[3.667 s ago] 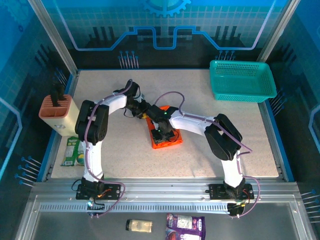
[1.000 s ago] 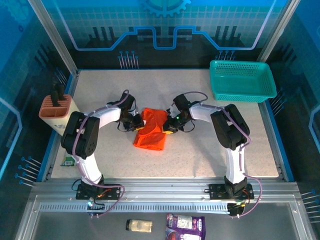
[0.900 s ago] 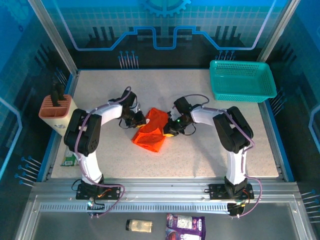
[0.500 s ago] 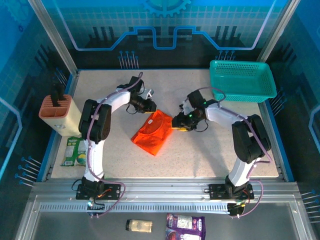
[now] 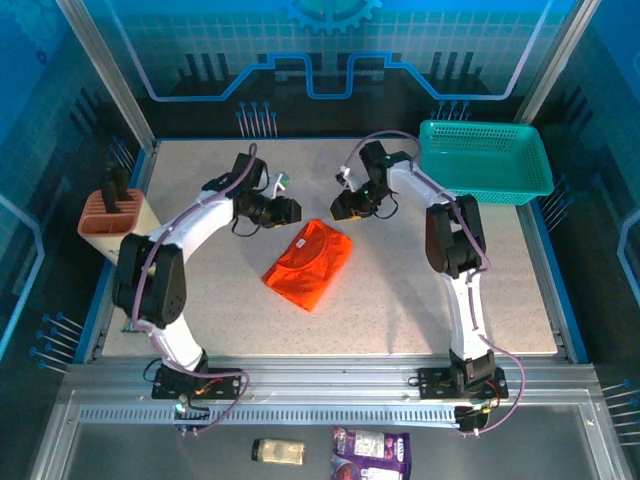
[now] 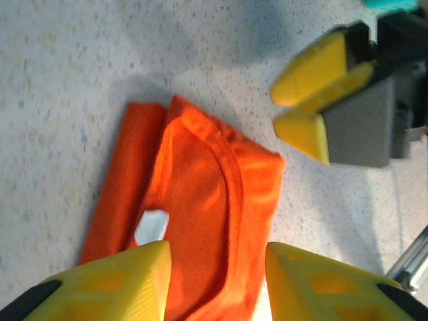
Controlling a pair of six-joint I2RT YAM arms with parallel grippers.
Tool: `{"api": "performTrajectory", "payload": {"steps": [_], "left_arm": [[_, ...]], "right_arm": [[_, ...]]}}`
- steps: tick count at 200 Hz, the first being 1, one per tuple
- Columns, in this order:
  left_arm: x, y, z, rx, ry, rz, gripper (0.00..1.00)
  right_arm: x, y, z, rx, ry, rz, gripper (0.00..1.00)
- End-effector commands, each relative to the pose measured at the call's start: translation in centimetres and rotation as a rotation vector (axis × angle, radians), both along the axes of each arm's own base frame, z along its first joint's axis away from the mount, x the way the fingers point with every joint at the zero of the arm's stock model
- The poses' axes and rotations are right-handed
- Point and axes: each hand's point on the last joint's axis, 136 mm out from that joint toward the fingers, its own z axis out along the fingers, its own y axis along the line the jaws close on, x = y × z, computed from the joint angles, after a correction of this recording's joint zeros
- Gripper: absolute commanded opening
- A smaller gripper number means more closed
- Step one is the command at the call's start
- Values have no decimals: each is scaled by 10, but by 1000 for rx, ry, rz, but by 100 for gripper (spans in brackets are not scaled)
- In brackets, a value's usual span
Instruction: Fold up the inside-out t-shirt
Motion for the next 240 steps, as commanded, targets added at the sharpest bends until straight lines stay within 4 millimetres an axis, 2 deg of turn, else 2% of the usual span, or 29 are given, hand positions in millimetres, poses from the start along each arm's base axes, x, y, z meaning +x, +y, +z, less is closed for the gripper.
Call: {"api": "performTrajectory", "payload": {"steps": [1, 32, 49, 62, 88, 92, 107, 135, 165, 203, 223, 240], "left_arm": [[-21, 9, -14, -16, 81, 94, 43], [-38, 16, -23, -8, 109, 152, 43], [-43, 15, -28, 5, 117, 167, 43], [-46, 15, -30, 7, 126, 173, 43], [-48, 18, -33, 24, 136, 183, 43], [-48, 18, -33, 27, 137, 184, 43], [-49, 21, -35, 43, 148, 193, 43], [-50, 20, -40, 37, 173, 209, 44], [-52, 13, -49, -19, 214, 219, 45], [-58, -5, -61, -81, 261, 196, 47], [-63, -11, -70, -76, 288, 184, 48], [-67, -15, -75, -76, 305, 173, 49]], "right_arm": [[-30, 21, -9, 43, 102, 137, 49], [-35, 27, -25, -6, 126, 136, 43], [-34, 22, -34, -43, 141, 93, 34], [-34, 17, -39, -78, 143, 57, 23], [-31, -7, -49, -140, 154, -79, 9], [-29, -11, -41, -135, 138, -102, 7], [-28, -30, -41, -147, 140, -196, 4], [-38, -68, -45, -147, 172, -371, 3], [-64, -97, -51, -168, 198, -504, 3], [-98, -101, -53, -128, 239, -603, 6], [-106, -101, -49, -115, 234, -628, 10], [-107, -101, -43, -105, 226, -630, 18]]}}
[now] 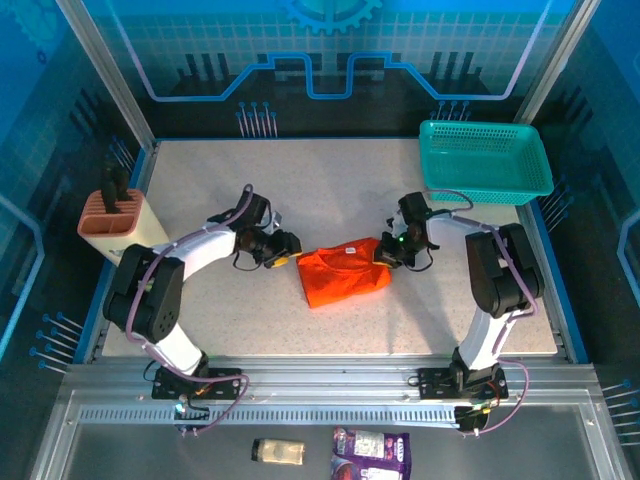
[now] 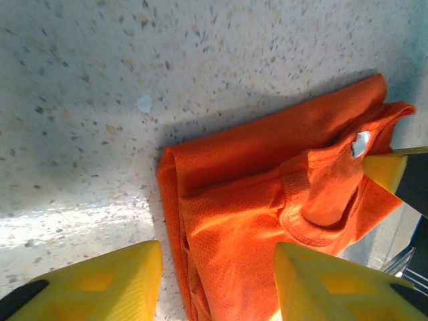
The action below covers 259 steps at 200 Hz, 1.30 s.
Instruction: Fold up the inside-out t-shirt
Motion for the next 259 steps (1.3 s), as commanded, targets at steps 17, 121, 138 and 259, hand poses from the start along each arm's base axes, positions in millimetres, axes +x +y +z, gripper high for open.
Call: {"api": "performTrajectory", "payload": {"steps": [17, 121, 138, 259], "left_arm": [[-11, -12, -9, -34, 45, -16, 49], [-48, -26, -29, 9, 148, 1, 49], [-52, -34, -31, 6, 155, -16, 47], [-7, 8, -48, 286, 121, -79, 5]], "right_arm": [[4, 1, 14, -5, -35, -38, 24], [12, -10, 54, -45, -112, -26, 35], [12, -13, 60, -49, -124, -26, 35], [10, -23, 80, -70, -167, -18, 34]]}}
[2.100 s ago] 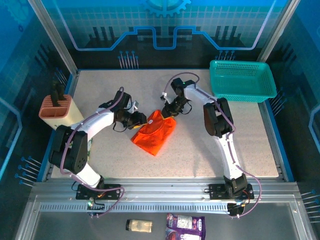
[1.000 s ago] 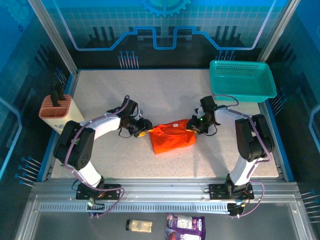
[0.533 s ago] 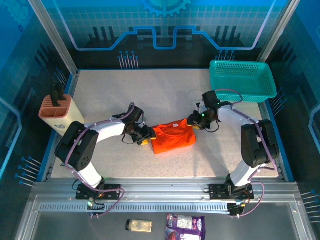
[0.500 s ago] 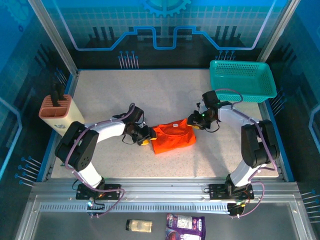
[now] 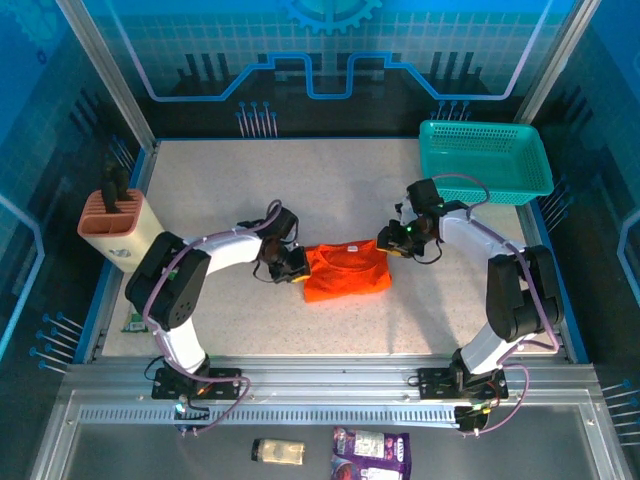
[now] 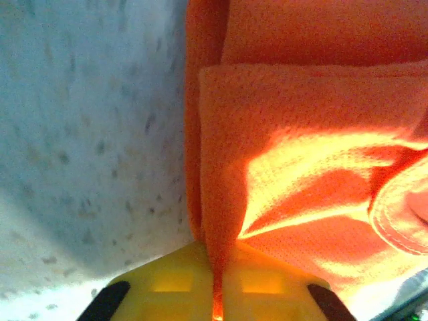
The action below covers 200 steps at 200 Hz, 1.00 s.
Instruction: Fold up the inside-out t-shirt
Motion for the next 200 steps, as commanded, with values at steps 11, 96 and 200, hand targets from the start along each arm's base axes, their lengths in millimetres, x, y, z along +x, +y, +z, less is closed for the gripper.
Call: {"api": "performTrajectory", "payload": {"steps": [11, 96, 200], "left_arm": [[28, 55, -6, 199, -12, -37, 3], [143, 197, -4, 692, -84, -97, 2], [222, 307, 31, 931, -132, -165, 5]], "right_arm": [[2, -11, 20, -12, -44, 2, 34], [8, -36, 34, 15, -64, -18, 32], [13, -53, 40, 30, -57, -23, 32]]}}
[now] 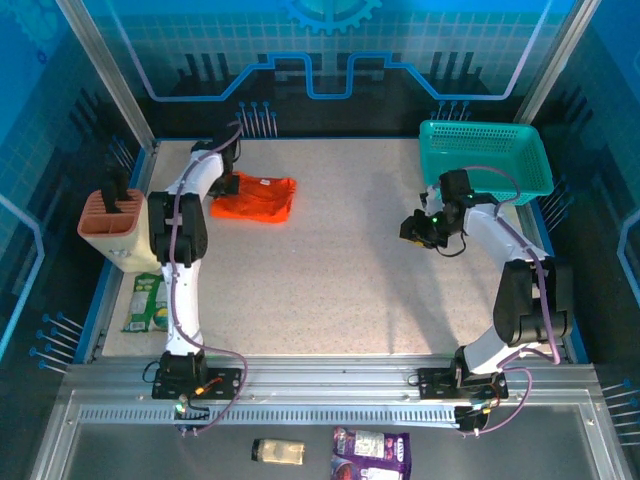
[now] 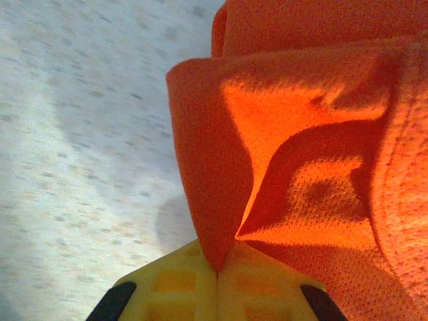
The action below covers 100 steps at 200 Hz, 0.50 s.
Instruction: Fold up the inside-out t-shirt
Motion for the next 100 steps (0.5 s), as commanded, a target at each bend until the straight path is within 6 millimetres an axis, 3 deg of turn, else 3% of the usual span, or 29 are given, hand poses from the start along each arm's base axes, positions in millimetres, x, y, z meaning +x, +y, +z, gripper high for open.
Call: {"api": "performTrajectory", "payload": {"steps": [1, 44, 100], "left_arm": [[-2, 24, 5, 83, 70, -36, 5], [6, 67, 8, 104, 18, 39, 5], [29, 126, 22, 364, -5, 42, 6]], "right_arm": [[2, -1, 12, 14, -12, 18, 32], [4, -1, 18, 17, -20, 12, 32], [0, -3, 19, 3, -5, 17, 32]]}}
